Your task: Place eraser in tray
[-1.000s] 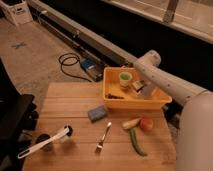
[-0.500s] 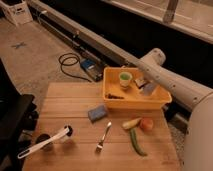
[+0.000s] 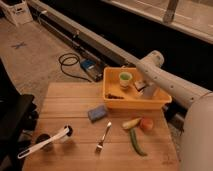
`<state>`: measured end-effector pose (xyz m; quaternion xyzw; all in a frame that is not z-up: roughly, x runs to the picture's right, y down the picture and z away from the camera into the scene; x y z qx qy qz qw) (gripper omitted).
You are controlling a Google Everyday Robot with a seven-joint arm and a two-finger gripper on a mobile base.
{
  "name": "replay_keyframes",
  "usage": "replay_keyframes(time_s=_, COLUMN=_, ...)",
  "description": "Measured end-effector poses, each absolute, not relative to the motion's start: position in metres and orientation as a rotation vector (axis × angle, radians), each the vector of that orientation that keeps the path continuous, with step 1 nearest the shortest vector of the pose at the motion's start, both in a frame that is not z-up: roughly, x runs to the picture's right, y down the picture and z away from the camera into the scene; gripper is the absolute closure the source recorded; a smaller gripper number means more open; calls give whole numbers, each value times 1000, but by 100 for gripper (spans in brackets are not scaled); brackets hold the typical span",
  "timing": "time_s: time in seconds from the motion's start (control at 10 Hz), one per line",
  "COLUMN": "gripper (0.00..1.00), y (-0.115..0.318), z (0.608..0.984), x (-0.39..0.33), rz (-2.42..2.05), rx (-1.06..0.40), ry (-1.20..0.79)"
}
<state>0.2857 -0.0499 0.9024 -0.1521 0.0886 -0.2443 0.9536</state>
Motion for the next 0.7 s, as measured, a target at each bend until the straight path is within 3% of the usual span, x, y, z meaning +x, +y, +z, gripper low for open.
replay_keyframes(time_s=0.7, gripper=33, y=1, z=972, x=261, rz=-523, rx=-468, ry=68)
